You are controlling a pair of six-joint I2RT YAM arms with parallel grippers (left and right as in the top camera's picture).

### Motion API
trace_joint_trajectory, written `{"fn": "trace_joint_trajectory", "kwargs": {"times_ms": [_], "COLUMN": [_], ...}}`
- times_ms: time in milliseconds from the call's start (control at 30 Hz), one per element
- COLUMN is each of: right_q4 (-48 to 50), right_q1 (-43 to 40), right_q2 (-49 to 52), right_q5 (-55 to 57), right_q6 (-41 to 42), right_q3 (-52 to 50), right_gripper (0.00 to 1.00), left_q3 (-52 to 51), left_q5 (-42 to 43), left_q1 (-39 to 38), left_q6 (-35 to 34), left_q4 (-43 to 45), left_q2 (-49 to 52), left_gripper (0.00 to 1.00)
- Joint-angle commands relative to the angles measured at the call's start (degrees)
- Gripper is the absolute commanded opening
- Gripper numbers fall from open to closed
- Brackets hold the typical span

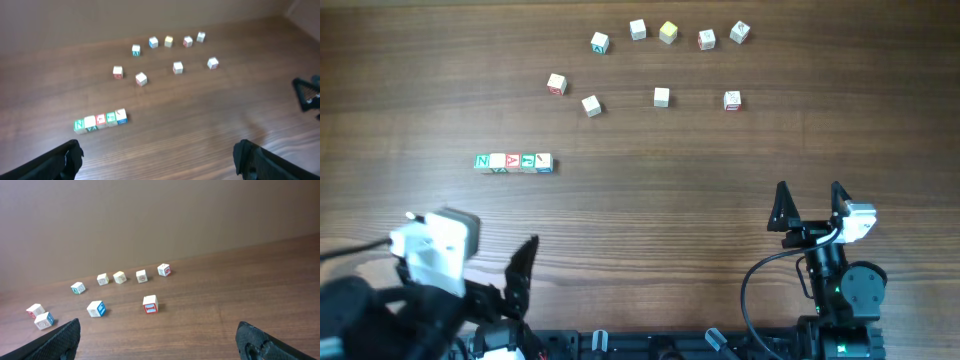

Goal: Form a horizontal line

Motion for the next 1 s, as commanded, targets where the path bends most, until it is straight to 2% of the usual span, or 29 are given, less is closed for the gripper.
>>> {"fn": "trace_joint_trajectory", "kwargs": {"times_ms": [0,167,367,500,700,833,967], "right_q4": [0.11,0.11,0.11,0.11,0.11,0.11,0.11], "right_q1": [-0.22,-0.22,-0.22,-0.22,-0.22,-0.22,-0.22], "right_q2": [0.24,0.24,0.24,0.24,0.24,0.24,0.24], "right_q5": [0.13,0.15,0.15,0.15,0.15,0.15,0.15], "right_q6": [0.85,0.83,0.83,0.85,0.83,0.85,0.83], "right_q3": [0.0,0.0,0.0,0.0,0.0,0.0,0.0], "right_gripper": [0.99,1.0,1.0,1.0,1.0,1.0,1.0], "left_q3": [-15.21,-35.98,-51.95,-61.61,-74.03,-77.75,-78.25], "left_q5": [-0.09,2.51,0.96,-3.28,-5.75,-11.58,-15.06], "left_q1": [-0.48,-0.9,-2.89,-4.44,-6.38,-6.67,-6.73], "left_q6": [0.7,0.63,-4.37,-10.36,-12.57,-22.62,-24.02], "left_q4": [7.23,16.44,30.86,44.13,64.04,68.39,69.18], "left_q2": [-11.3,-27.15,-35.58,-35.93,-35.93,-35.93,-35.93], "left_gripper": [1.0,1.0,1.0,1.0,1.0,1.0,1.0]}}
